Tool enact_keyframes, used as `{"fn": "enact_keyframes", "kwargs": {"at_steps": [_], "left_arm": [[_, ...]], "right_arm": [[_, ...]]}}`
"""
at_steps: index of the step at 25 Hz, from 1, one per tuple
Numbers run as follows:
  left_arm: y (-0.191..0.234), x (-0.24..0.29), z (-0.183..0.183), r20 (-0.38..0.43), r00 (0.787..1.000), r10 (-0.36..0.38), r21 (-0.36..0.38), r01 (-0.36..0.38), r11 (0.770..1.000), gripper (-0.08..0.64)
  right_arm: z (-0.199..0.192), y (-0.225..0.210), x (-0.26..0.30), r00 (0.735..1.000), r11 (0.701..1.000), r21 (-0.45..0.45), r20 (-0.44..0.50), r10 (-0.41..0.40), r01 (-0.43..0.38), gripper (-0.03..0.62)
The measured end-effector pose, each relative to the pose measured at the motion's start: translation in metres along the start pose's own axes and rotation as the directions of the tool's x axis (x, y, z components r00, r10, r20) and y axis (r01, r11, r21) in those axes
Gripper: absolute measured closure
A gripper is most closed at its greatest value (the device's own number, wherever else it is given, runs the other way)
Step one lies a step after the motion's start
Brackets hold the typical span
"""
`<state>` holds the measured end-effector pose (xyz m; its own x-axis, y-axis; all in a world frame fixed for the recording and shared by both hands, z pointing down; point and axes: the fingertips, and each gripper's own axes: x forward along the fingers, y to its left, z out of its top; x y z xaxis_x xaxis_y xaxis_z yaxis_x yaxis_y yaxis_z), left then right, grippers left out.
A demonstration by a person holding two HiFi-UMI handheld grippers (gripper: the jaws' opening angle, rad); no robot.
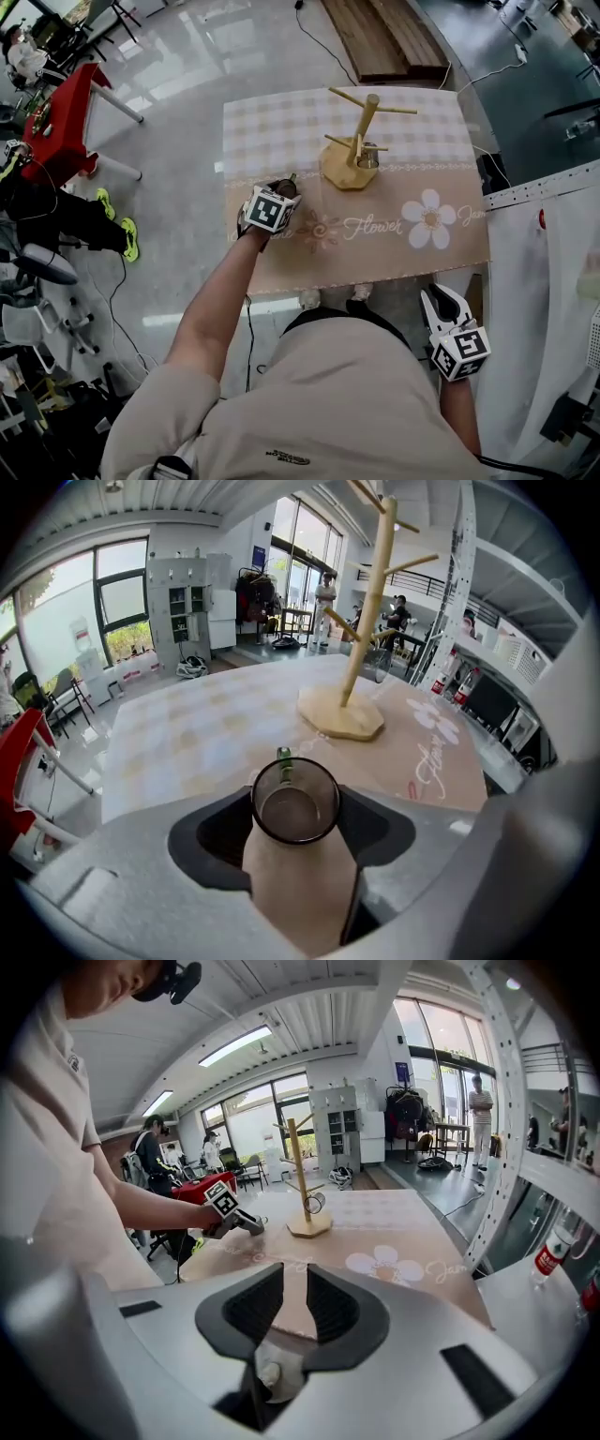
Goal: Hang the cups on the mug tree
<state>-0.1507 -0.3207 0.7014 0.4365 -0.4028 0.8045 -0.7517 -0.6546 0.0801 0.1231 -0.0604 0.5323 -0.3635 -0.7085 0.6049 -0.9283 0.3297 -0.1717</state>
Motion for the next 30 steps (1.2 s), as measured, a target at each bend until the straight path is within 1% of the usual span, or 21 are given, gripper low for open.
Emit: {"fn": "enact_keyframes", "kwargs": {"at_steps": [5,9,12,15,18,21,25,30], "left_arm": [[0.0,0.002,0.001,-0.002,1.0,0.022,0.027,-0.022,0.999,0.287],[0.0,-0.012,0.015,0.054,0.997,0.058,0.046,-0.061,0.997,0.287],[0.0,-0.03,0.031,0.094,0.992,0.085,0.047,-0.09,0.995,0.287],[-0.001,-0.048,0.056,0.165,0.981,0.104,0.059,-0.116,0.992,0.287],[-0.006,-0.068,0.082,0.211,0.97,0.117,0.071,-0.135,0.988,0.287],[-0.011,-0.088,0.11,0.266,0.956,0.126,0.088,-0.155,0.984,0.287],[-0.019,-0.111,0.145,0.33,0.934,0.134,0.101,-0.177,0.979,0.287],[-0.031,-0.134,0.186,0.395,0.908,0.143,0.133,-0.21,0.969,0.287]], "right_arm": [[-0.001,-0.008,-0.001,1.0,1.0,0.011,-0.018,-0.009,0.009,0.506],[0.001,-0.013,0.003,1.0,1.0,-0.001,-0.008,0.013,-0.013,0.506],[0.007,-0.015,0.006,1.0,1.0,-0.009,0.001,0.028,-0.028,0.506],[0.011,-0.015,0.01,0.999,0.999,-0.019,0.017,0.05,-0.049,0.506],[0.013,-0.017,0.011,0.998,0.998,-0.018,0.024,0.058,-0.058,0.506],[0.014,-0.02,0.012,0.997,0.997,-0.015,0.037,0.072,-0.072,0.507],[0.016,-0.028,0.012,0.994,0.995,0.037,0.061,0.085,-0.088,0.508],[0.018,-0.04,0.012,0.994,0.995,0.053,0.07,0.083,-0.087,0.508]]}}
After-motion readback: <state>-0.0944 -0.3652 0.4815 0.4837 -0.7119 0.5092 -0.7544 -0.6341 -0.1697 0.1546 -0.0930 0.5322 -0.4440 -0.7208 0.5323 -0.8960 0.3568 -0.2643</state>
